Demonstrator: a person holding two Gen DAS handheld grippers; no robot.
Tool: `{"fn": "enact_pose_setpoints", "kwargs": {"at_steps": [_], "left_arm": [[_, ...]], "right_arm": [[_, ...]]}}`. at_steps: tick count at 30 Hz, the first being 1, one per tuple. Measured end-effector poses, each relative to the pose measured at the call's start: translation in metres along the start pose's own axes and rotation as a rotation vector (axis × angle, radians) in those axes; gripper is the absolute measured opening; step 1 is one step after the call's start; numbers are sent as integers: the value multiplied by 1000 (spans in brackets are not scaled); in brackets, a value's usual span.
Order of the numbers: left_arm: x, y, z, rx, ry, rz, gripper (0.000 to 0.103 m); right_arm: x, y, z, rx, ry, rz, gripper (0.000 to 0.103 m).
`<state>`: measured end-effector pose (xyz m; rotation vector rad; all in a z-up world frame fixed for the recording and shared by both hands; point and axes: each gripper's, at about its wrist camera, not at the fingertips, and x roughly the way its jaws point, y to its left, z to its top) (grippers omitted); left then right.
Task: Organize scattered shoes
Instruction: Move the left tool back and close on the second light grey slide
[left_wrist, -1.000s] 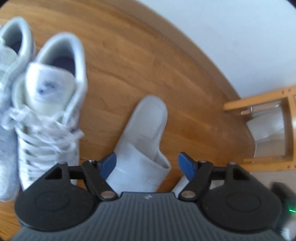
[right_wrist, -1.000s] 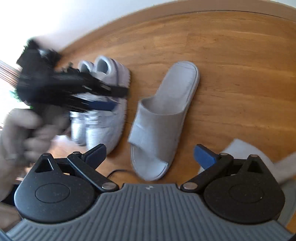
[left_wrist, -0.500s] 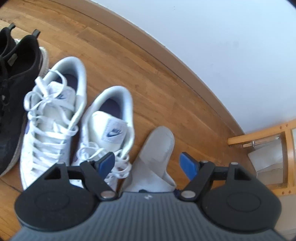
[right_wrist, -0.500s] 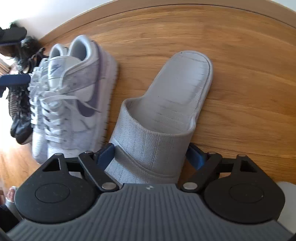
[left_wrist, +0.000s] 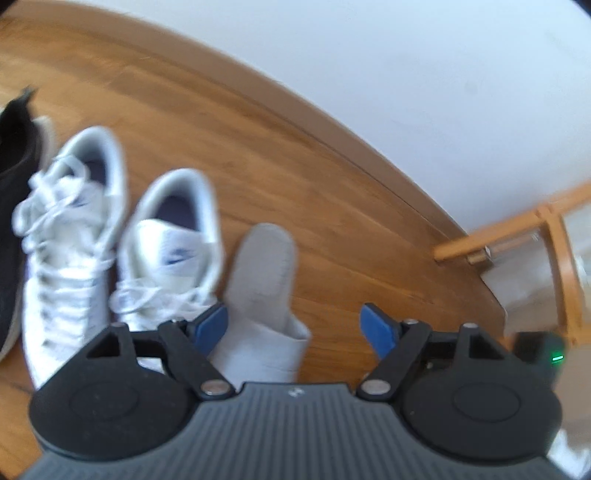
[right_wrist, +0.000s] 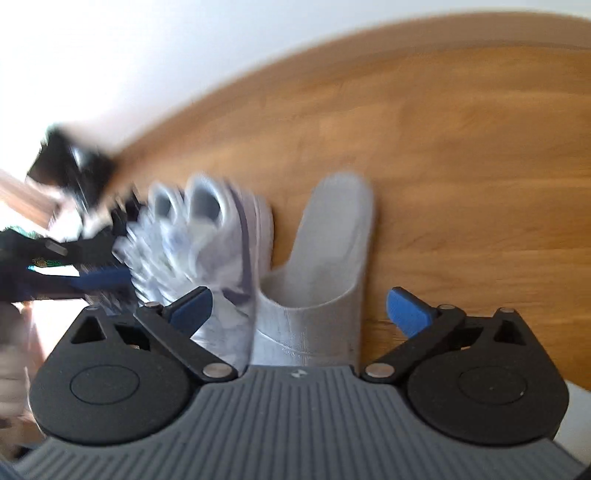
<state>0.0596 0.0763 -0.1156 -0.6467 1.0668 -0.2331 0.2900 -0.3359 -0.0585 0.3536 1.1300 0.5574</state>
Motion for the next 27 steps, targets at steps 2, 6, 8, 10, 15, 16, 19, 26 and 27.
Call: {"fn": "enact_pose_setpoints", "kwargs": {"at_steps": [2,6,8,10,15,16,19,26,27], "left_arm": [[16,-15,-3,51,61,-54,86],[75,-39,-20,101,237,-193,91],[114,-42,-32,62,341,-246,91],[152,-43,-47,17,433,-286,91],[202,-64,-67,126,465,-302,91],[208,-73,-69,192,444,-303,91],[226,-85,-72,269,457,-311,98],[248,-85,-90,213,488,-414,101],[248,-85,-94,207,487,-427,96]], "right_arm": [[-32,-12,1,34,-30,-16,103],[-100,-49,-15,141,-85,-62,103],[-124,-68,-33,196,-116,-90,103],[-148,-96,-63,328,-127,-118,103],[-158,-138,-98,476,-98,-166,103],[-159,-145,-103,501,-91,-171,103],[-155,-148,-106,504,-85,-174,103],[-143,-147,-98,434,-41,-143,103],[-142,-149,-97,437,-38,-143,103]]}}
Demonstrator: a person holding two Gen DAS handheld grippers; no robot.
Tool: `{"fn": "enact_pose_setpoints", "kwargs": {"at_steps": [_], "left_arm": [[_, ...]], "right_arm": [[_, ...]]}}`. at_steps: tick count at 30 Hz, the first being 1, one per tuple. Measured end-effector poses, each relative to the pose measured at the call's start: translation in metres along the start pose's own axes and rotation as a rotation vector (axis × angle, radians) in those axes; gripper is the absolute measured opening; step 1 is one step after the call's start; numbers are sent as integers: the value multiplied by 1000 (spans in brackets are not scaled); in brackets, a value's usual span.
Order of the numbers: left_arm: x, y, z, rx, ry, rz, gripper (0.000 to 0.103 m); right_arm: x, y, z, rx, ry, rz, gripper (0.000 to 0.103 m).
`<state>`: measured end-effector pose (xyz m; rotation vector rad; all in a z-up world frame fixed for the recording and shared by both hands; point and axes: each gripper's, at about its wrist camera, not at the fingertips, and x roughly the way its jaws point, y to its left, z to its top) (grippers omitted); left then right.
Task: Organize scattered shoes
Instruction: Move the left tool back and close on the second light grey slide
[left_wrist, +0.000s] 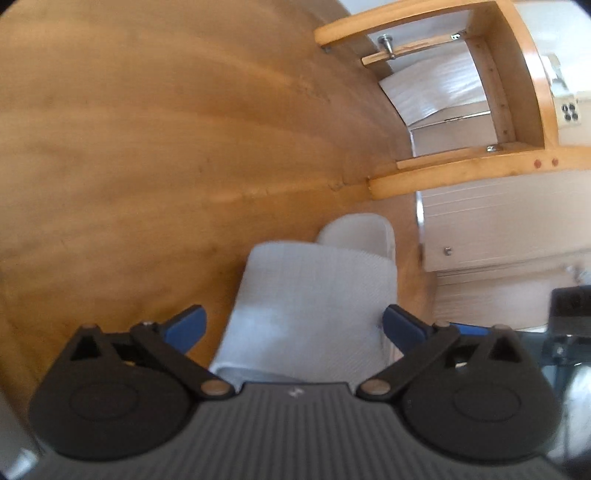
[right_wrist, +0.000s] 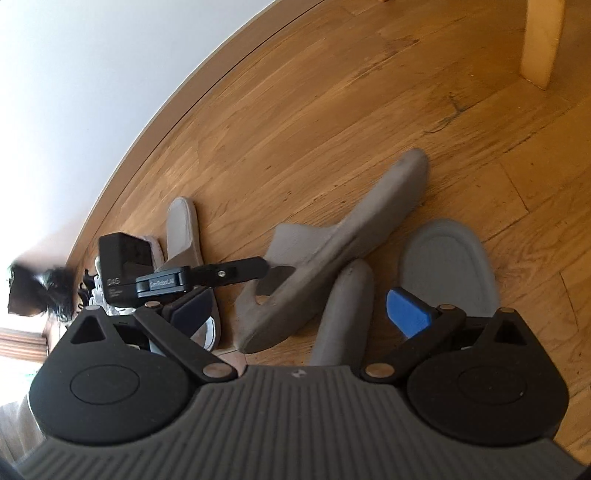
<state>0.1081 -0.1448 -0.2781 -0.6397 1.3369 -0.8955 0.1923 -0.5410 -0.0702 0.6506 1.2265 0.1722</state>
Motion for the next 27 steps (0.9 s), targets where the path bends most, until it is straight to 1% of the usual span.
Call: {"fn": "enact_pose_setpoints", "kwargs": {"at_steps": [1,2,3,5,6,7,8,9,10,11,13,14,15,16,17,19,20,21,22,24,25,26,27], "left_arm": [[1,-3,-4,8,-12,-10,88],[1,-6,-6,11,-18,-9,86],[1,-11,-7,16,-19,2,83],[1,-21,-10,26,-22,27,76],[-1,-26,-12,26,-29,46,74],[-3,-30,-13,24,-40,61,68],[-5,-33,-13,21,-53,68,55],[-11,-37,-13,17,-78,73,40],[-24,-42,-11,8,-117,76,5],[-32,-45,-8,2,-138,74,0],[-47,-46,1,-23,-173,46,0],[-49,-44,4,-24,-176,47,0],[-49,-41,6,-23,-176,66,0],[-46,-36,7,-33,-160,81,0],[-43,-28,7,-54,-131,79,0],[-36,-12,4,-122,-90,69,3],[-34,-3,2,-167,-70,52,3],[-31,6,-1,-223,-48,22,4],[-27,17,-3,-290,-26,-17,7],[-20,31,-8,-385,0,-97,40],[-15,39,-10,-428,8,-160,74],[-12,43,-9,-441,3,-193,86],[-10,45,-7,-447,-8,-211,86]], "right_arm": [[1,-2,2,3,2,-1,103],[1,-3,4,8,3,-4,103],[0,-6,6,18,4,-8,103],[1,-11,9,35,5,-14,103],[1,-13,10,37,4,-15,103],[2,-14,11,37,3,-16,103],[3,-15,12,37,1,-17,103],[3,-16,13,37,-1,-16,103],[3,-16,14,35,-4,-14,103],[3,-15,14,33,-7,-12,103],[7,-14,18,21,-8,-8,103],[9,-13,20,17,-7,-12,103],[13,-12,21,17,0,-28,103],[16,-11,22,18,6,-40,103],[19,-11,24,23,12,-44,103],[24,-10,25,38,22,-51,103],[25,-10,26,39,24,-56,103],[26,-9,26,39,26,-67,103],[29,-9,27,35,29,-85,103],[30,-10,27,35,29,-90,103],[30,-11,27,37,29,-95,103],[30,-12,28,39,28,-97,103],[31,-13,29,42,27,-98,103]]}}
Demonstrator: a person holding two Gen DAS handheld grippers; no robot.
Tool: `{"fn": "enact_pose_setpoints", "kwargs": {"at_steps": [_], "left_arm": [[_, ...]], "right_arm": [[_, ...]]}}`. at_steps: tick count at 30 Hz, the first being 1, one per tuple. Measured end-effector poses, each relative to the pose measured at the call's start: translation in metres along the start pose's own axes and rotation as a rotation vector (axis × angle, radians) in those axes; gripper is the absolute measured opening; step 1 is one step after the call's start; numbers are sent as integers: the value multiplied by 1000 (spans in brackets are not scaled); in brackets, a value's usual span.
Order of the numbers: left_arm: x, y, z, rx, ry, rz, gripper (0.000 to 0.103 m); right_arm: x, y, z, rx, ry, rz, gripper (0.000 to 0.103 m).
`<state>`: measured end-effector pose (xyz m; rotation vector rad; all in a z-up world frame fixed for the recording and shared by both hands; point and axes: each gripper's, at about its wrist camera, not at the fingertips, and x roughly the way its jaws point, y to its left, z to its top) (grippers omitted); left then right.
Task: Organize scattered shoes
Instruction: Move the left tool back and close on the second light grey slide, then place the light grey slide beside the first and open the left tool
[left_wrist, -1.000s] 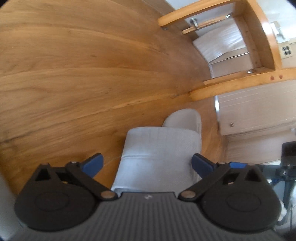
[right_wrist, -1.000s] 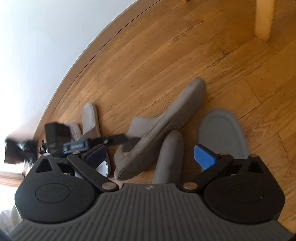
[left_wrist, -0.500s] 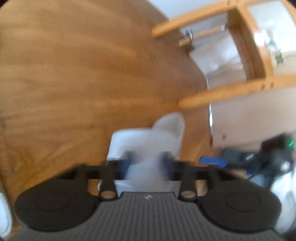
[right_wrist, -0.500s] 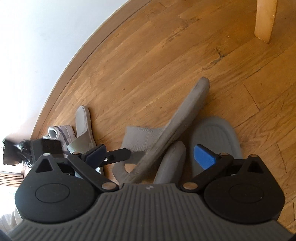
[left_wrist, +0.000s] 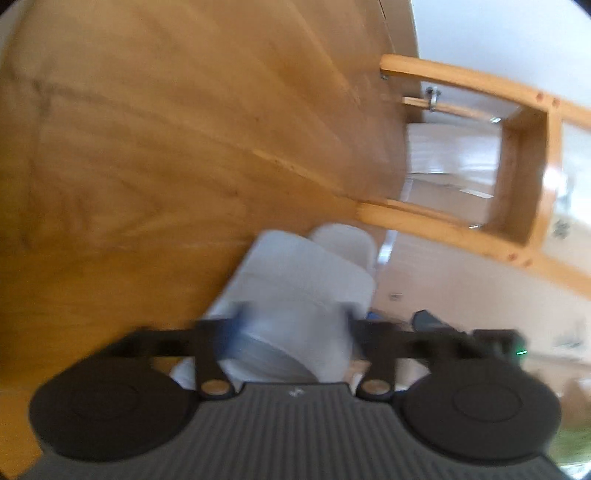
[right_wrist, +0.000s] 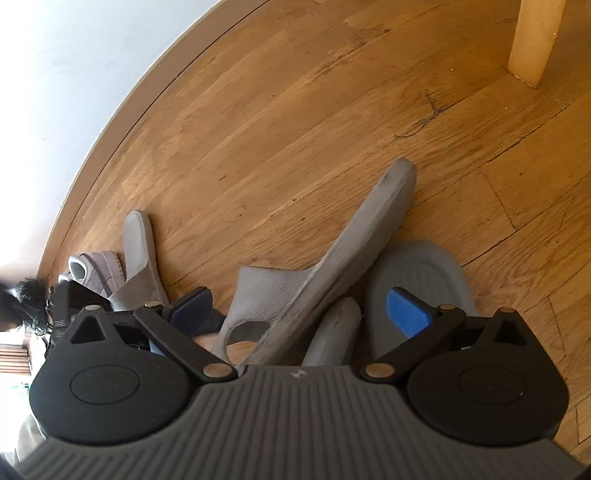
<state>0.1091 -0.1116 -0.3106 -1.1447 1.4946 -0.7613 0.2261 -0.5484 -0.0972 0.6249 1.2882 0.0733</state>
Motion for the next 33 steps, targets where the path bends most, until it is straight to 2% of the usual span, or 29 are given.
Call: {"fn": "enact_pose_setpoints", "kwargs": {"at_steps": [2,5,7,8,10,13,18,23,26,29,31,33], "left_arm": [[3,-4,6,42,-11,-3,86],[15,-27,13,250,-4,62,89],[37,-44,13,416,69,107,91],[45,-49,14,468,99,117,95],[57,-52,16,513,140,104,97],[70,-48,21,514,173,77,103],[74,-44,14,547,168,48,102],[72,-44,3,534,124,50,86],[62,-47,-8,533,101,69,76],[48,-53,-20,509,52,109,74],[35,-62,-26,512,-4,162,74],[13,-76,-30,516,-106,243,74]], "right_arm": [[0,-3,0,8,1,-1,103],[1,-7,1,10,3,-2,103],[2,-9,2,13,5,-5,103],[3,-10,4,15,6,-6,103],[3,-12,5,17,7,-7,103],[5,-17,8,23,7,-7,103],[17,-26,12,54,38,6,103],[27,-29,20,60,43,-2,102],[27,-30,25,53,22,-2,102],[27,-33,29,64,5,17,102],[28,-33,32,66,-2,27,102],[28,-30,34,59,-12,34,102]]}}
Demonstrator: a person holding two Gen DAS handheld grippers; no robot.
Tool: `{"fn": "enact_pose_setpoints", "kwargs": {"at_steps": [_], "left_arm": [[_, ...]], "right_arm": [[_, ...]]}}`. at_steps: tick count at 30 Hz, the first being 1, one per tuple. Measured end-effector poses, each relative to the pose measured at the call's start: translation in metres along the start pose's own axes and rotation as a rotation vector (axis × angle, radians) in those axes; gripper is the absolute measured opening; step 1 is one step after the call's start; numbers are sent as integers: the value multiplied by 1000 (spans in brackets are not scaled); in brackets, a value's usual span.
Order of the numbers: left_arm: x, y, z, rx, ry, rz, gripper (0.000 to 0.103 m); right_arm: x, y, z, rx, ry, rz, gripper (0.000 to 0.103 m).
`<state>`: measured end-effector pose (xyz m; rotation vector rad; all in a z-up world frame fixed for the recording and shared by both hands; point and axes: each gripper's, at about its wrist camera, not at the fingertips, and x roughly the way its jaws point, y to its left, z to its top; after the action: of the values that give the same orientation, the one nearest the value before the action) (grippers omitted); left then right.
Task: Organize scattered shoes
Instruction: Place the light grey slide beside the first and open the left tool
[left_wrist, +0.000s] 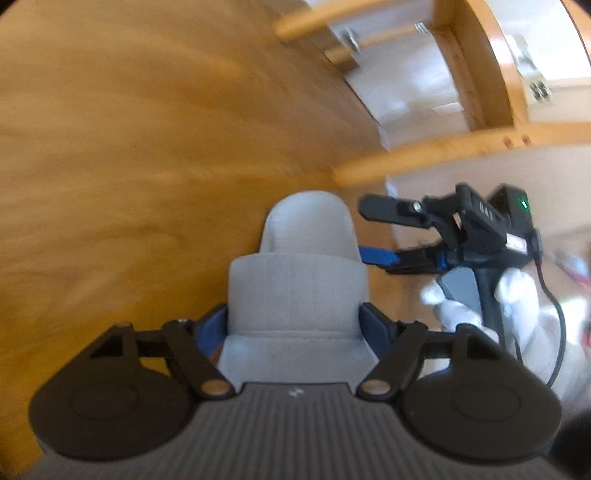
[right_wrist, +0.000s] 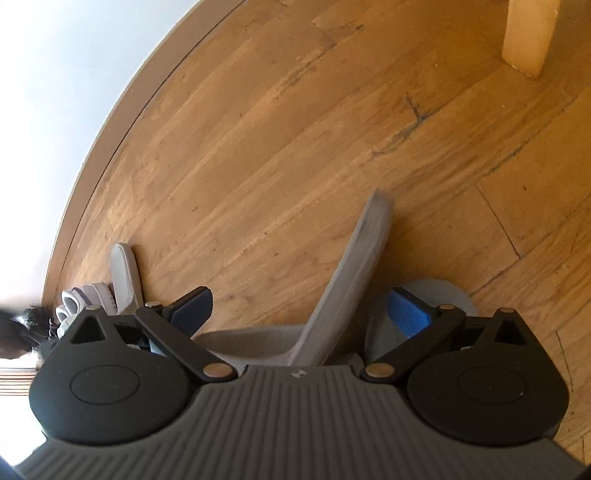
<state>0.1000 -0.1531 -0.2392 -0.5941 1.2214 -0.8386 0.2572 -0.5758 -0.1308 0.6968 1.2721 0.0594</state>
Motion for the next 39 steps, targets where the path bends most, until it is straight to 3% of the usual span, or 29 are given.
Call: {"fn": "enact_pose_setpoints", "kwargs": {"at_steps": [4,7,11,15,17,26,33,39], "left_arm": [[-42,-7,14,10,-164,260,76],[-35,-14,20,69,-188,488,78],[-16,-30,16,45,-234,637,93],[-23,-45,14,-35,-252,618,91],[-37,-51,11,-6,-243,661,91],[-150,-43,-34,-68,-216,793,92],[-175,-20,-55,-126,-174,826,92],[-188,-14,-61,-180,-181,821,92]], "right_arm": [[2,19,12,-58,-23,44,102],[12,42,21,-127,-33,64,103],[41,85,28,-261,-15,72,102],[60,112,25,-337,2,75,102],[70,118,23,-339,25,84,102],[114,115,5,-334,161,160,103],[130,136,-1,-433,140,234,98],[150,172,-16,-536,213,285,97]]}}
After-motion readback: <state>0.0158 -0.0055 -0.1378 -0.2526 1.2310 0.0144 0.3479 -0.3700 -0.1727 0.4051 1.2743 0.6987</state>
